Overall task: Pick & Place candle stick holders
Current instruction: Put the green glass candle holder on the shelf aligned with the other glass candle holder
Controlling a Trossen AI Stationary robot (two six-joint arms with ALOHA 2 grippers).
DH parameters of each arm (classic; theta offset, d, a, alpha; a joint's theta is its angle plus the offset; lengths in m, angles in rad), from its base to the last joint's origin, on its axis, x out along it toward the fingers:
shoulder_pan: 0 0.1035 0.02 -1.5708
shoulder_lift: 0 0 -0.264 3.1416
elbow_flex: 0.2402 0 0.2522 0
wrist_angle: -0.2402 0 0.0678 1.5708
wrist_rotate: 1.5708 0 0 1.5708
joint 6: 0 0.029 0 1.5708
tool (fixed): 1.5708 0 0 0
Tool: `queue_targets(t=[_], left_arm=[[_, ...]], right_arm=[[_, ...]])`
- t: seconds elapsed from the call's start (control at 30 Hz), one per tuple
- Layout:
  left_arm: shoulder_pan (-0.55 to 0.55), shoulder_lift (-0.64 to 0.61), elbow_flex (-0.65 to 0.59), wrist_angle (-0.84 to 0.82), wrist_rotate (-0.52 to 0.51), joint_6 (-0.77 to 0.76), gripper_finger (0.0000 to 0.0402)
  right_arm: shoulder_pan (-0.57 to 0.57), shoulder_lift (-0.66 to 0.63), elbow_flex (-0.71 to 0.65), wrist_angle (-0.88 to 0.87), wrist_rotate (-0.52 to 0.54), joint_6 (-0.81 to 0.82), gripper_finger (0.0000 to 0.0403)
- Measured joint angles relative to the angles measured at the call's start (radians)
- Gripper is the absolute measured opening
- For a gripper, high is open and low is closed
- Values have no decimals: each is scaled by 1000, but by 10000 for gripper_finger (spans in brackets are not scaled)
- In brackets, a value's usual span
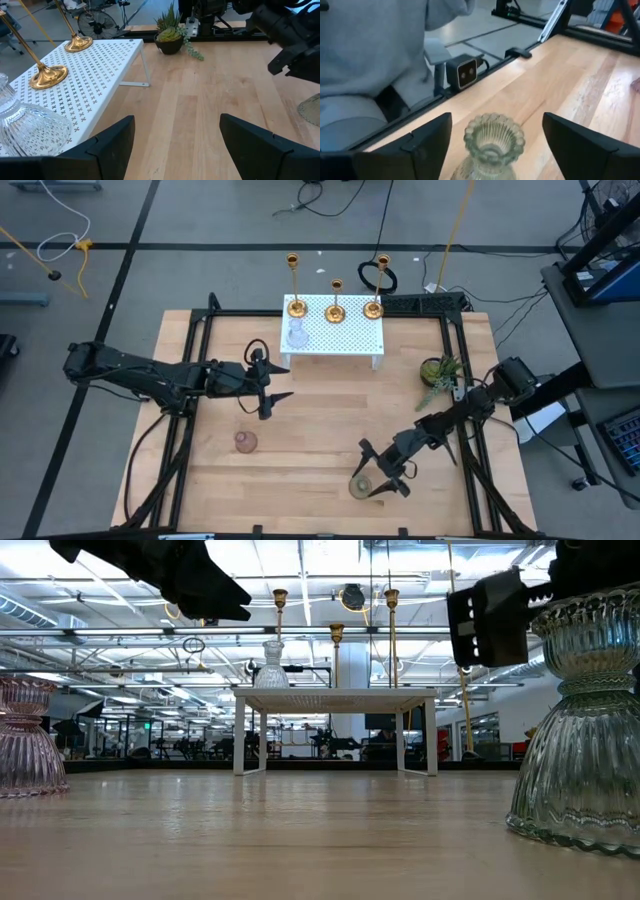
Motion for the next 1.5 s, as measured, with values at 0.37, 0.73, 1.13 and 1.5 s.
queue_targets(t=[0.37, 0.73, 1.13, 1.5], left_arm=[[0, 0, 0, -1, 0, 0, 298], [0, 0, 0, -19, 0, 0, 298], [0, 0, 0, -23, 0, -6, 298], [0, 0, 0, -32, 0, -5, 298]], right_arm=[[-13, 96, 0, 53, -4, -9, 313], [-50, 155, 0, 166, -84, -5, 264], [-87, 155, 0, 151, -138, 2, 177], [-174, 155, 0, 178, -136, 96, 134]])
